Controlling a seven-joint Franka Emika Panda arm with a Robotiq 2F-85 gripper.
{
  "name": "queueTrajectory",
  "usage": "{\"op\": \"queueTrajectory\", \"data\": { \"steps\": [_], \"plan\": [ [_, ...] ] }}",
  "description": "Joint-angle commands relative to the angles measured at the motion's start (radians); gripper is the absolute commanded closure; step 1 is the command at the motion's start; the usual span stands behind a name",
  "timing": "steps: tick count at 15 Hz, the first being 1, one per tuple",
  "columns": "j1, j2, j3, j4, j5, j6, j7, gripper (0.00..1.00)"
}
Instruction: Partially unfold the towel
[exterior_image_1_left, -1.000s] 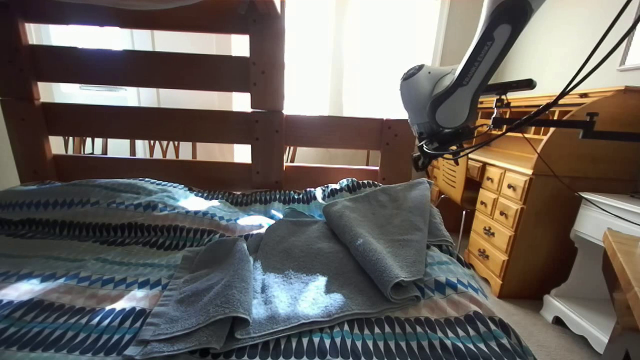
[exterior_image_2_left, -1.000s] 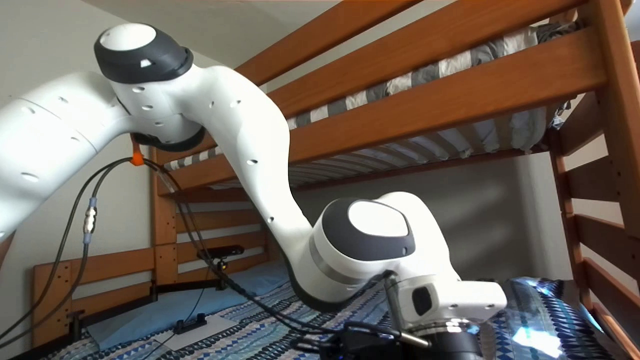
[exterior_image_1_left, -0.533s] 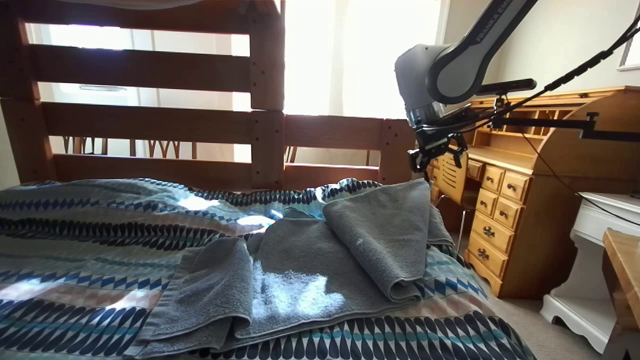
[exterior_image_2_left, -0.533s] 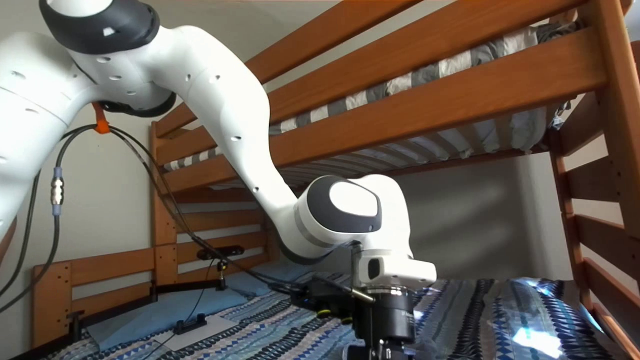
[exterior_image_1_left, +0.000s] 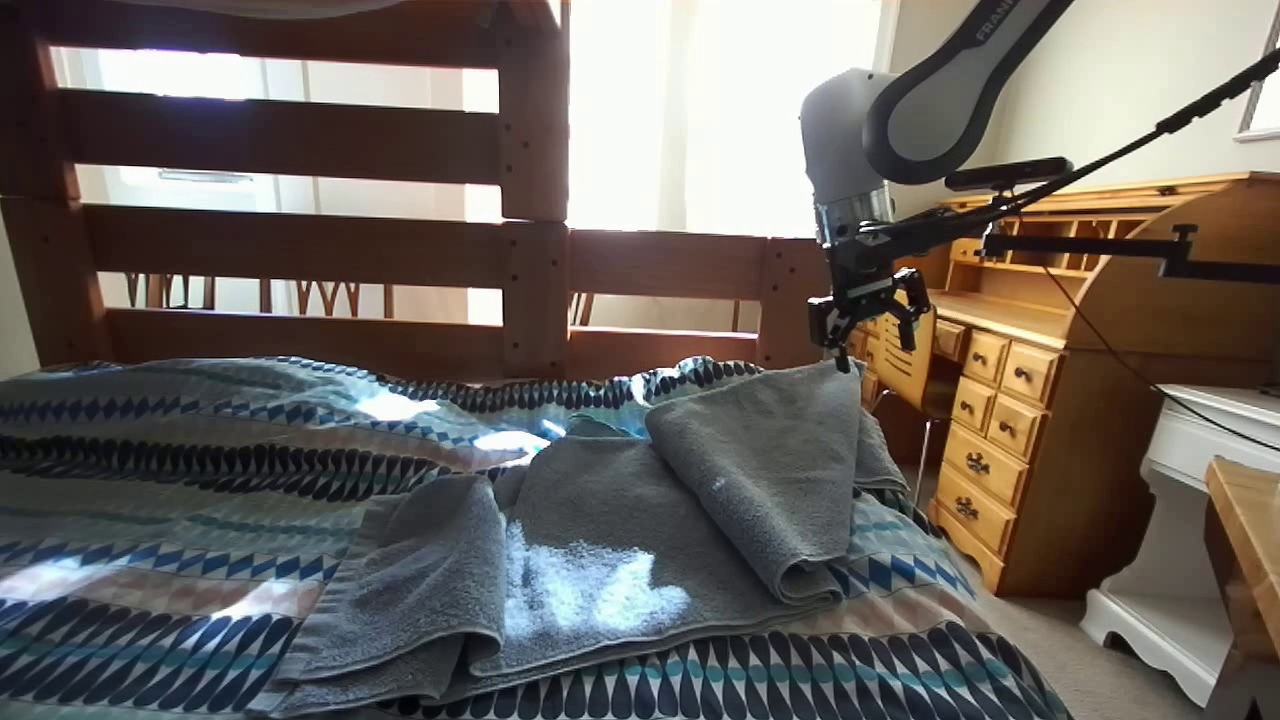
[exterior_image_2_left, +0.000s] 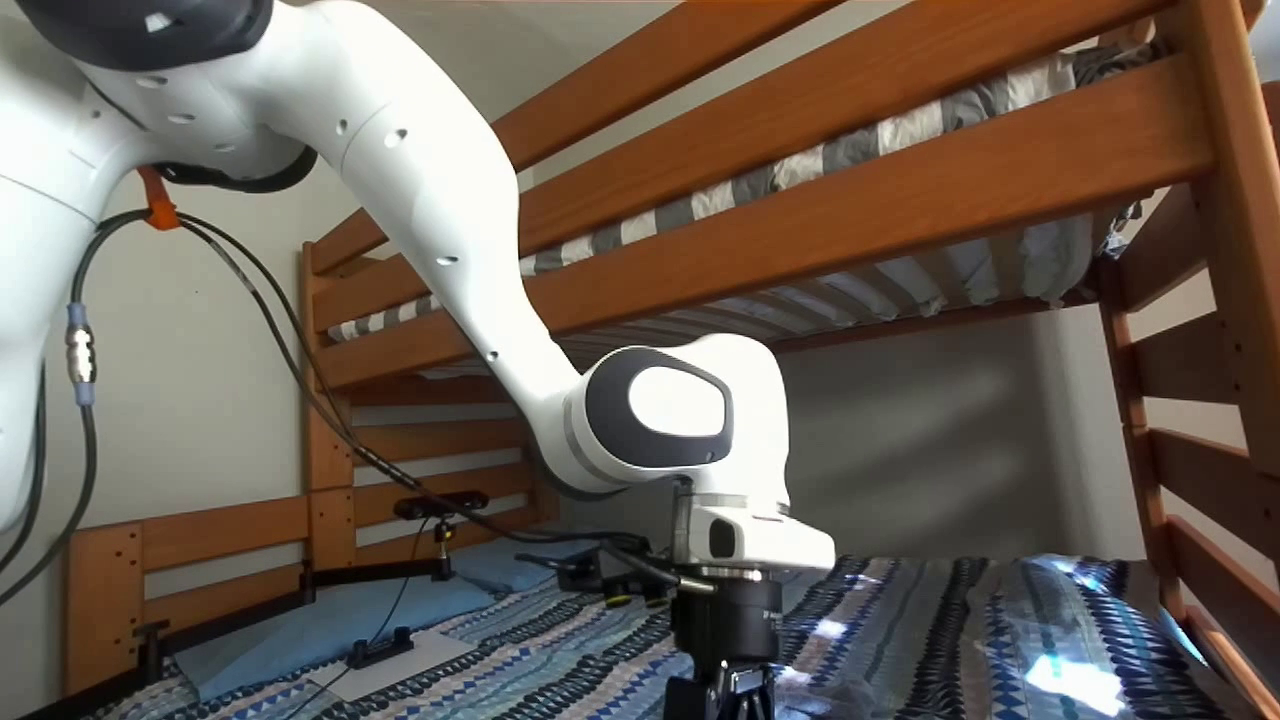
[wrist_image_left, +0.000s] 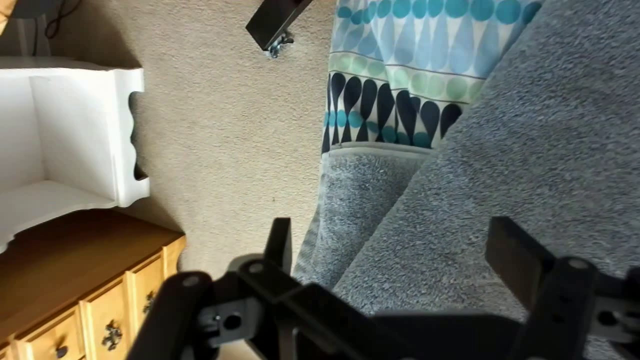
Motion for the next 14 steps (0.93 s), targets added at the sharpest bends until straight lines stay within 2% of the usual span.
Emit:
{"op": "queueTrajectory", "data": {
  "steps": [1, 5, 6, 14],
  "plan": [
    [-0.082, -0.047, 0.07, -0.056, 0.1, 0.064, -0.135, 0.0],
    [-0.118, -0.052, 0.082, -0.078, 0.15, 0.152, -0.231, 0.0],
    [-0.093, -0.015, 0.067, -0.032, 0.111, 0.106, -0.176, 0.0],
    [-0.103, -0.015, 0.068, -0.037, 0.117, 0.129, -0.199, 0.0]
  ]
}}
